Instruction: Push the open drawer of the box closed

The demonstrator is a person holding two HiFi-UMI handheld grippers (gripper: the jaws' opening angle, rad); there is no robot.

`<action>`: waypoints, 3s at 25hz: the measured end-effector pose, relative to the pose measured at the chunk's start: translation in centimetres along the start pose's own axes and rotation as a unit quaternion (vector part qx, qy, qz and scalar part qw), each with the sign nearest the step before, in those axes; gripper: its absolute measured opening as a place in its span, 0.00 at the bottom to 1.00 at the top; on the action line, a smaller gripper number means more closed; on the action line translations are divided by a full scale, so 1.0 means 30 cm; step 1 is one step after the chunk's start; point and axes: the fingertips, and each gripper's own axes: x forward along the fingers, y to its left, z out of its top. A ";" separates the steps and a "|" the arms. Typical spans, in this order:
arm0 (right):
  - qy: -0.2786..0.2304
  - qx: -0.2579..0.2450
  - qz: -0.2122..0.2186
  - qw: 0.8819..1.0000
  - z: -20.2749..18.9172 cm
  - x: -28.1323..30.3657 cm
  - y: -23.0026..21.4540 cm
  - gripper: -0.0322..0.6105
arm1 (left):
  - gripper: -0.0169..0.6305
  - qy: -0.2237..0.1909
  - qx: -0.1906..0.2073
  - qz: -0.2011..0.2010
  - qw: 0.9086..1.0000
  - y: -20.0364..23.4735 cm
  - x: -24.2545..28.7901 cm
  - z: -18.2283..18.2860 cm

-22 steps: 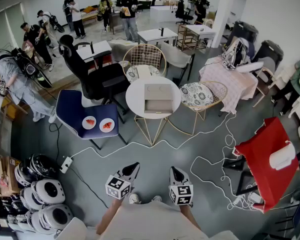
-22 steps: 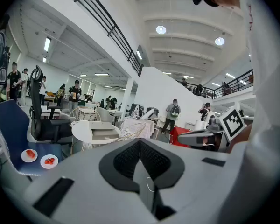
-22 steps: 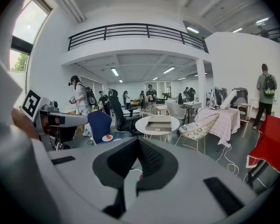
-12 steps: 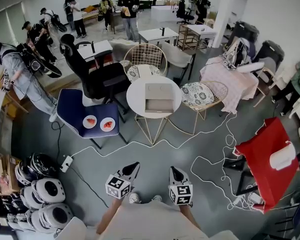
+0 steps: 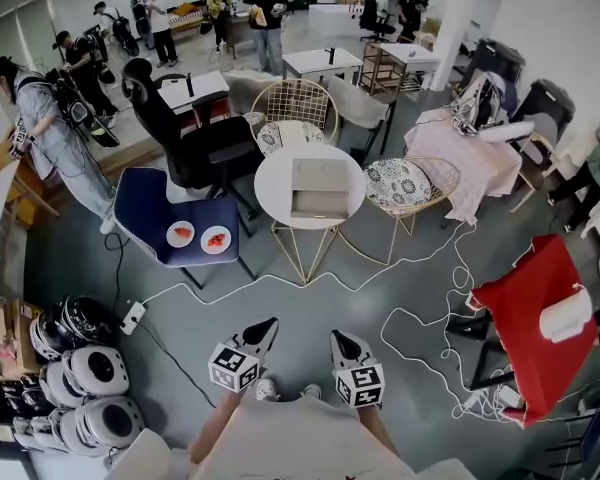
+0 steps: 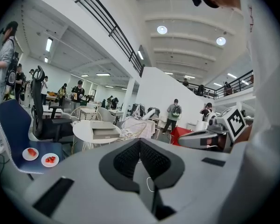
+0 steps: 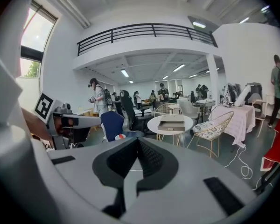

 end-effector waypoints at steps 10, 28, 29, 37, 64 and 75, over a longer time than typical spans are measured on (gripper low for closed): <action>0.022 0.011 0.063 0.998 -0.057 -0.017 -0.030 0.07 | 0.05 -0.014 0.005 0.021 1.000 -0.044 0.049 0.007; 0.042 0.009 0.114 0.993 -0.080 0.070 -0.162 0.07 | 0.04 -0.015 0.013 0.060 0.998 0.004 0.200 -0.004; 0.041 0.009 0.114 0.993 -0.076 0.083 -0.172 0.07 | 0.04 -0.016 0.013 0.057 0.998 0.014 0.215 -0.001; 0.041 0.008 0.090 0.995 -0.024 0.278 -0.272 0.07 | 0.04 -0.011 0.006 0.034 0.999 0.169 0.374 0.020; 0.046 0.097 -0.039 0.993 0.475 1.280 -0.549 0.07 | 0.04 0.055 0.005 -0.102 0.993 1.137 1.030 0.392; 0.075 0.121 -0.025 0.989 0.450 1.348 -0.699 0.07 | 0.04 0.081 -0.003 -0.092 0.992 1.204 1.233 0.368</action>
